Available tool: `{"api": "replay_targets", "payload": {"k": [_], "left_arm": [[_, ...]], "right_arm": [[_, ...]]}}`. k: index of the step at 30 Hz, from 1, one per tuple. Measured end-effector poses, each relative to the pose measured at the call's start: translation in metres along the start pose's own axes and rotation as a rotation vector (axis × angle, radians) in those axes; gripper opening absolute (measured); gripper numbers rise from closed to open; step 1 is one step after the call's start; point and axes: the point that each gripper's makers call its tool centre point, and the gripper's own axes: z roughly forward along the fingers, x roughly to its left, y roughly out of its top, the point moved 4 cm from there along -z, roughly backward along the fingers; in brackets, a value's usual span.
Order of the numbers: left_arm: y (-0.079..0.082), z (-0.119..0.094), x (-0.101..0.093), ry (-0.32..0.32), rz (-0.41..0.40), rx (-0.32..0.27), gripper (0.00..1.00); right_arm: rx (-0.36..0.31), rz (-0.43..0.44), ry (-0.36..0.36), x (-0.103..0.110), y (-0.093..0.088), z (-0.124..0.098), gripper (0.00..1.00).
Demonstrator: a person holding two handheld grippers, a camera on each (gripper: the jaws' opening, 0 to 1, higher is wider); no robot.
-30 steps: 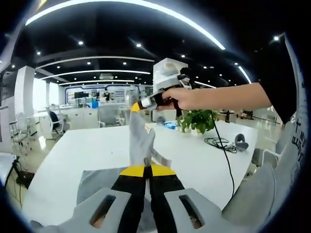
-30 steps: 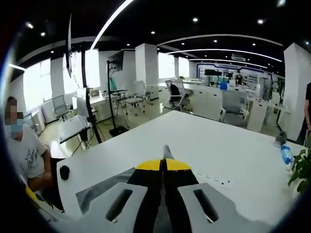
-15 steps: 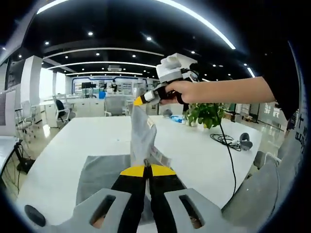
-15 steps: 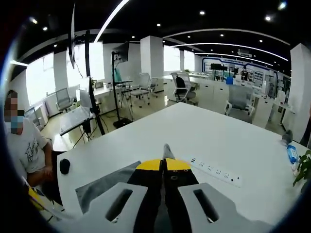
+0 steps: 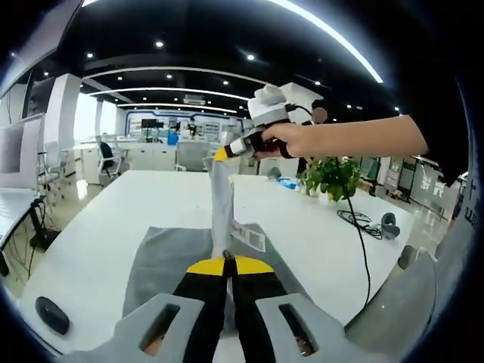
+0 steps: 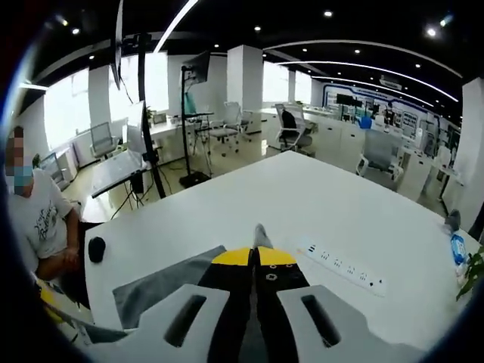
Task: Fold the towel on the table until its edges align and the towel forms a compact rectangular stack.
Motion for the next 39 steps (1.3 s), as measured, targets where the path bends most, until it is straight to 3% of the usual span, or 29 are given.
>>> {"api": "replay_targets", "payload": {"k": [6,17,29,32,39], "left_arm": [[-0.011,-0.001,0.013,0.02,-0.024,0.018,0.02],[-0.03,-0.007,0.046,0.067,-0.094,0.024,0.02],[-0.038,-0.011,0.057,0.093,-0.18,0.019,0.02],[-0.044,-0.011,0.062,0.092,-0.194,0.026,0.02],[-0.059,-0.009,0.075,0.132,-0.232,0.049,0.02]], "right_arm": [[0.023,-0.005,0.022,0.013,-0.004,0.029,0.0],[0.059,0.011,0.047,0.032,-0.012,0.05,0.0],[0.081,0.05,0.07,0.046,-0.015,0.082,0.0],[0.092,0.067,0.07,0.053,-0.021,0.081,0.0],[0.105,0.116,0.082,0.06,-0.032,0.111,0.0]]}}
